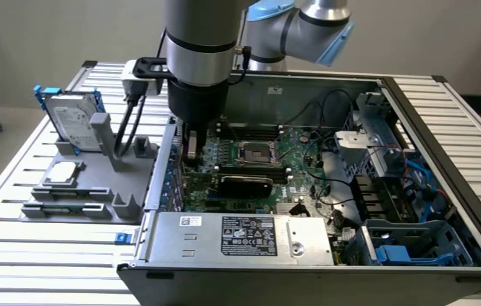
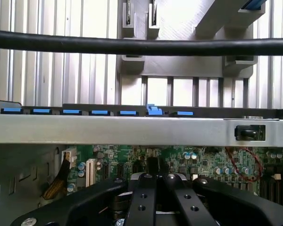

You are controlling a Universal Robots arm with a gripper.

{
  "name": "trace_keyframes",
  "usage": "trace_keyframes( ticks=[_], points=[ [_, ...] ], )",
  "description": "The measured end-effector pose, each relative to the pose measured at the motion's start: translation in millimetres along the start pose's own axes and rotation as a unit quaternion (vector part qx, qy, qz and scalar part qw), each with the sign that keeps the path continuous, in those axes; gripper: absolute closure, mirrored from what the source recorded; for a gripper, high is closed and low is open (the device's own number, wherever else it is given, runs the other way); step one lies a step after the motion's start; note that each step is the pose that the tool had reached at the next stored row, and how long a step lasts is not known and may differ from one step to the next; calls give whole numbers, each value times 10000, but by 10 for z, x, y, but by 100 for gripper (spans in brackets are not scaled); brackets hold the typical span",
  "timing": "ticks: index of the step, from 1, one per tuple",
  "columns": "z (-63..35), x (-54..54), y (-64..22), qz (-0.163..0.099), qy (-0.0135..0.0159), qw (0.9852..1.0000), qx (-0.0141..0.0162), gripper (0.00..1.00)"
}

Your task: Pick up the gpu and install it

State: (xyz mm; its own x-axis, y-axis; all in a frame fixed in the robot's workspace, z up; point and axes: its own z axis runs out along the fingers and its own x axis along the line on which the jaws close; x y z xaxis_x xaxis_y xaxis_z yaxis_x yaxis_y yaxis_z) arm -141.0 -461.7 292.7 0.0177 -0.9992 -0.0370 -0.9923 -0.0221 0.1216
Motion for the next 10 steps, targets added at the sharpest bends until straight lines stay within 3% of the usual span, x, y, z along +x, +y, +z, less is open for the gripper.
trace_keyframes(
  ticks=[10],
  points=[
    [-33, 4, 70, -1, -3, 10000, -48, 89]
  ],
)
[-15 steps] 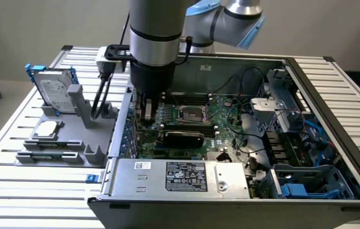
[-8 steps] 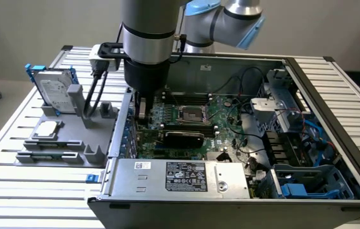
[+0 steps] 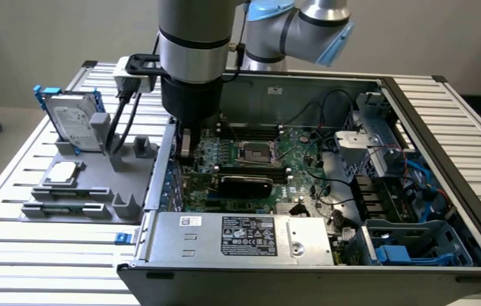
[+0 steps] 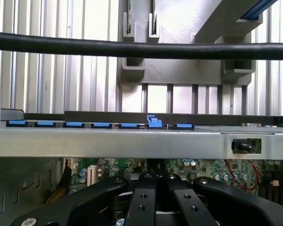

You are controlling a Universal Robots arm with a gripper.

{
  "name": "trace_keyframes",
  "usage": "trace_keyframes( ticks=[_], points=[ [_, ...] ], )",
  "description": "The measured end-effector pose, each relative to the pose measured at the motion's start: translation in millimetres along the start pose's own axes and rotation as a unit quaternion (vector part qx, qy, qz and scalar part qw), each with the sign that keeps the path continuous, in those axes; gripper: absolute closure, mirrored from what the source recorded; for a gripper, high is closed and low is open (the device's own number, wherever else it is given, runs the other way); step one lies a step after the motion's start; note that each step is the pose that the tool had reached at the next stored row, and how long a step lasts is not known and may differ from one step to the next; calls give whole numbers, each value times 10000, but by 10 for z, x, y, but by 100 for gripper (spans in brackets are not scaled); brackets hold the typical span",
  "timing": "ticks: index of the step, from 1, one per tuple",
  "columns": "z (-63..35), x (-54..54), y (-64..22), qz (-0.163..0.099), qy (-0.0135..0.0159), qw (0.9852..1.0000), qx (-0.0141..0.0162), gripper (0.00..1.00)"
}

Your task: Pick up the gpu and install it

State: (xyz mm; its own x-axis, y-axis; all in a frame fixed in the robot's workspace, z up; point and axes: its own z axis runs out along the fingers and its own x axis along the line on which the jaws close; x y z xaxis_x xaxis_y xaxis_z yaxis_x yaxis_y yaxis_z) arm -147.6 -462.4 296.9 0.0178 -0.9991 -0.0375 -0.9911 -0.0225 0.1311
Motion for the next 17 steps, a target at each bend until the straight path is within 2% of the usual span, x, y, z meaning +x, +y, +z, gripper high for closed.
trace_keyframes(
  ticks=[6, 12, 15, 17],
  points=[
    [-12, 3, 12, 2, 0, 10000, -53, 89],
    [-30, 14, 15, 3, -2, 10000, -64, 89],
    [-78, 22, 26, 7, 6, 10000, -77, 89],
    [-99, 24, 24, 4, 3, 10000, -72, 89]
  ],
)
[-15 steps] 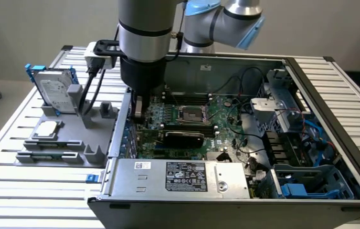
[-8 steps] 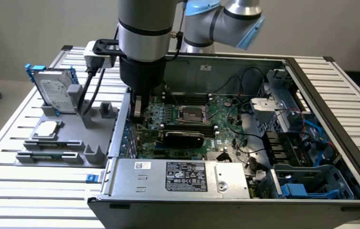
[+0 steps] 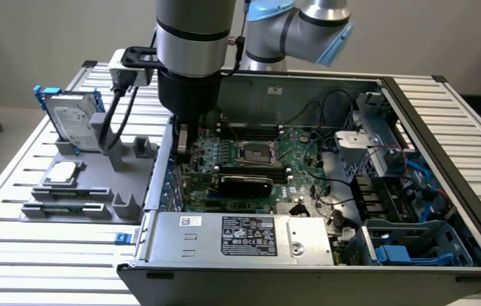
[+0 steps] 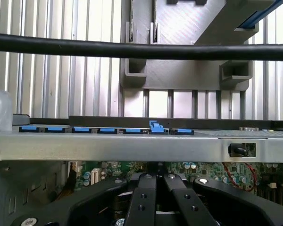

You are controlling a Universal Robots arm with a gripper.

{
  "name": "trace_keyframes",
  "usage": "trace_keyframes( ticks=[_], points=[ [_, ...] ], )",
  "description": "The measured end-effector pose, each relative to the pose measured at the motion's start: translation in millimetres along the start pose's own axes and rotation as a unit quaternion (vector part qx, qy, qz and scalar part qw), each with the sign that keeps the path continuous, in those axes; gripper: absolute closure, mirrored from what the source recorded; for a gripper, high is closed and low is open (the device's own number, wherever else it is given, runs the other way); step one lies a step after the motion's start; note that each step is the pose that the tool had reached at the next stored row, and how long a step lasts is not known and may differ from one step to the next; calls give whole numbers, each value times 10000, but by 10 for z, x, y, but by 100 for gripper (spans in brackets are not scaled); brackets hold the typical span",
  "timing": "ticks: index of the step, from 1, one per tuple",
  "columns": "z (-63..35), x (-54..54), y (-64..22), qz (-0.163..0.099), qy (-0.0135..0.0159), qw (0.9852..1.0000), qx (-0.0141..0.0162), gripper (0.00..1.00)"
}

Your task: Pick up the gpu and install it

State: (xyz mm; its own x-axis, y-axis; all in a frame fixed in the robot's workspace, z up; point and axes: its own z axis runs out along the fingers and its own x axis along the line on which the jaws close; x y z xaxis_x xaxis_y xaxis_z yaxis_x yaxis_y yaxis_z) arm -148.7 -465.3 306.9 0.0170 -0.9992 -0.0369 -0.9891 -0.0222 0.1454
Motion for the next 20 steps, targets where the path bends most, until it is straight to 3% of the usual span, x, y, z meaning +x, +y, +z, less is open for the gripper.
trace_keyframes(
  ticks=[7, 20],
  points=[
    [-31, 21, 4, 2, 19, 10000, -3, 89],
    [-28, 75, 4, 18, 145, 9999, -9, 89]
  ],
)
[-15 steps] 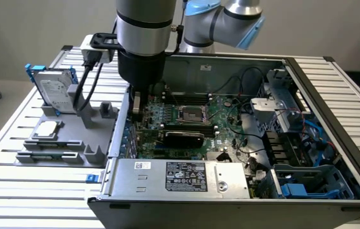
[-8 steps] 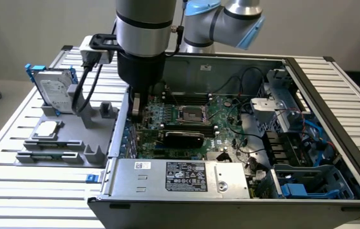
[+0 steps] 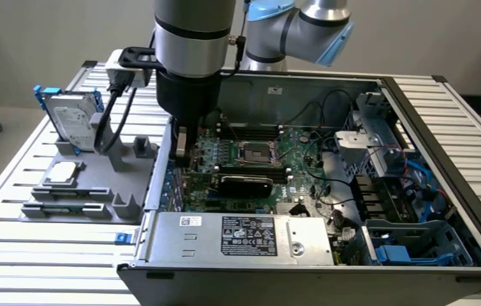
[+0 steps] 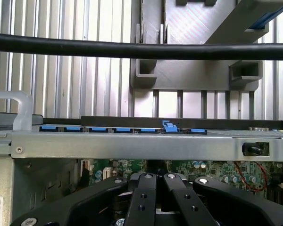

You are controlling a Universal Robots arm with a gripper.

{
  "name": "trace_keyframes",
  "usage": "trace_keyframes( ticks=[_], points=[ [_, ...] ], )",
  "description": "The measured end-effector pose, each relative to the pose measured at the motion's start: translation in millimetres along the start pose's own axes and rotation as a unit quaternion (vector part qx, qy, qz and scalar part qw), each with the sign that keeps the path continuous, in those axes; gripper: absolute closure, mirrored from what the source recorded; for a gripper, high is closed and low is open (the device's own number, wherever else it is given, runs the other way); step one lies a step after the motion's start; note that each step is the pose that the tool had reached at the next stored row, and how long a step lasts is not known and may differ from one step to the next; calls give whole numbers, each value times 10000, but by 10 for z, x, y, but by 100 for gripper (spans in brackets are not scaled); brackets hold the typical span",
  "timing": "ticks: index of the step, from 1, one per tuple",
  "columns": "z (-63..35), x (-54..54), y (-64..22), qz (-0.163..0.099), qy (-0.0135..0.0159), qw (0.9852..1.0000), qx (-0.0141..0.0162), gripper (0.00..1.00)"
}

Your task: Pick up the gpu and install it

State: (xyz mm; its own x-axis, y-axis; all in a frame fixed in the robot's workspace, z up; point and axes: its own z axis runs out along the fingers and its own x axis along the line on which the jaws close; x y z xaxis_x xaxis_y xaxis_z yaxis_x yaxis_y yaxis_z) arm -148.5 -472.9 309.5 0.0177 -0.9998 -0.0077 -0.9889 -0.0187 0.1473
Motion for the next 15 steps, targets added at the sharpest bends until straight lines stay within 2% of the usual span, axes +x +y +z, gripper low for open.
trace_keyframes(
  ticks=[5, 15],
  points=[
    [37, 0, -6, -1, 32, 10000, 0, 89],
    [48, -1, -46, -3, 33, 10000, 0, 89]
  ],
)
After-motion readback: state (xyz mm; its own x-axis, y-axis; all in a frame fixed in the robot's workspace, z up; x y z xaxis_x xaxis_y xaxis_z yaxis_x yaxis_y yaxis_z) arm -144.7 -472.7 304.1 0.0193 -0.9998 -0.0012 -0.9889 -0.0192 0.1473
